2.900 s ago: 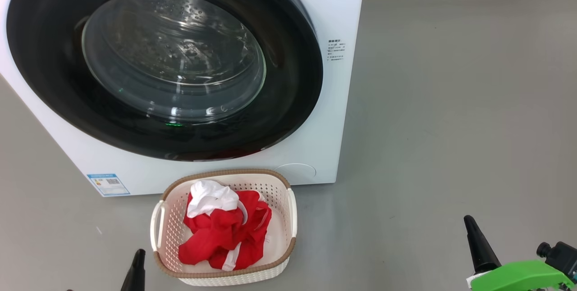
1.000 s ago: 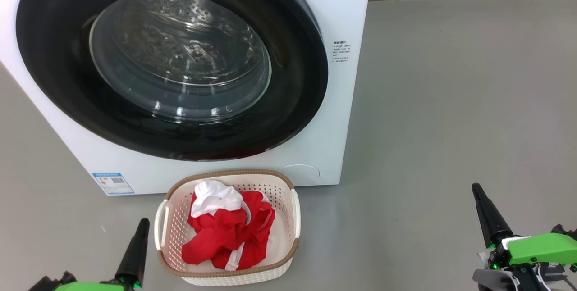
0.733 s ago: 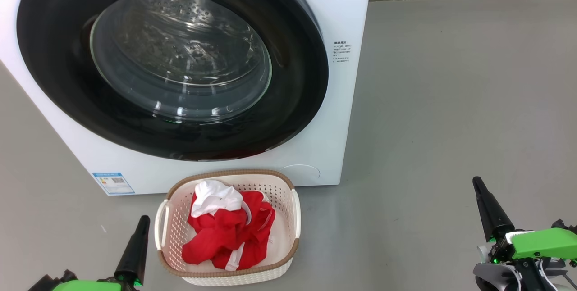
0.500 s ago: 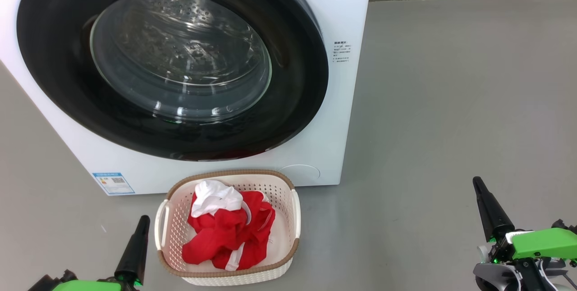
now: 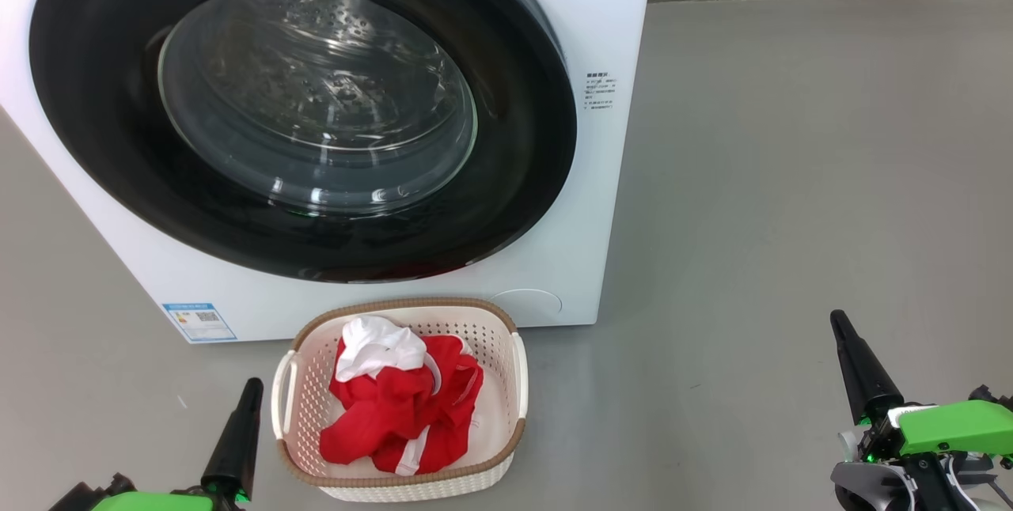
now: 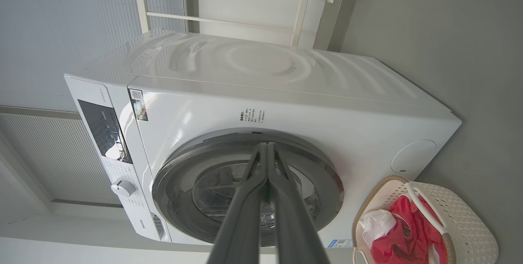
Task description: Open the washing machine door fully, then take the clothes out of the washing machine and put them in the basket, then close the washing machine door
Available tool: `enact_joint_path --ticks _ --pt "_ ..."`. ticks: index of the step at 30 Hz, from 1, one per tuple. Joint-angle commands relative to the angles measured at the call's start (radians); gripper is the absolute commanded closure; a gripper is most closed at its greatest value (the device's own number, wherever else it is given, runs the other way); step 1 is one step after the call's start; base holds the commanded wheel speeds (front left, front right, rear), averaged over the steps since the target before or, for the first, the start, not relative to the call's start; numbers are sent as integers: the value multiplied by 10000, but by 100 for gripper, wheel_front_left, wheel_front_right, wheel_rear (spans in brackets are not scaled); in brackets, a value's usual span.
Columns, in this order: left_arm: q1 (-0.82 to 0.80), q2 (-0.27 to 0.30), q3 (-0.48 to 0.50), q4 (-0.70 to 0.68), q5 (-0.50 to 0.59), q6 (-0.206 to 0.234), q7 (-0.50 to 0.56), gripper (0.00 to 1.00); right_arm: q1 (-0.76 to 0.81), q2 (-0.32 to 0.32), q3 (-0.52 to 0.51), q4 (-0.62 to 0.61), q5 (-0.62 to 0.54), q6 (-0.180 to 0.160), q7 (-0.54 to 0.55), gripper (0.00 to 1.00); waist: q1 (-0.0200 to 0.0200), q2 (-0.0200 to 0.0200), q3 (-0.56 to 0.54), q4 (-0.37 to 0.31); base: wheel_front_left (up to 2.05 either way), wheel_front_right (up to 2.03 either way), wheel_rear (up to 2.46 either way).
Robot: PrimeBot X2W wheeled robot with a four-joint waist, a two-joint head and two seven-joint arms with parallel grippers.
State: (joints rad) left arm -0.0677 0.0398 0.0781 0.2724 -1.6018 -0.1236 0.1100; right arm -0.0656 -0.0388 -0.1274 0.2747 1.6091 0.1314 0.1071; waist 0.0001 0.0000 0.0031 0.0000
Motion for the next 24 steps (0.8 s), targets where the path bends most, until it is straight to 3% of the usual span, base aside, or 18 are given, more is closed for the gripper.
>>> enact_joint_path --ticks 1,24 --pt "-402 104 359 -275 -67 -71 34 100 -422 -130 148 -300 4 -7 52 100 0 0 0 0 0 0 0" --pt "-402 104 358 -275 -68 -71 33 100 -422 -125 140 -300 -2 -7 58 100 0 0 0 0 0 0 0"
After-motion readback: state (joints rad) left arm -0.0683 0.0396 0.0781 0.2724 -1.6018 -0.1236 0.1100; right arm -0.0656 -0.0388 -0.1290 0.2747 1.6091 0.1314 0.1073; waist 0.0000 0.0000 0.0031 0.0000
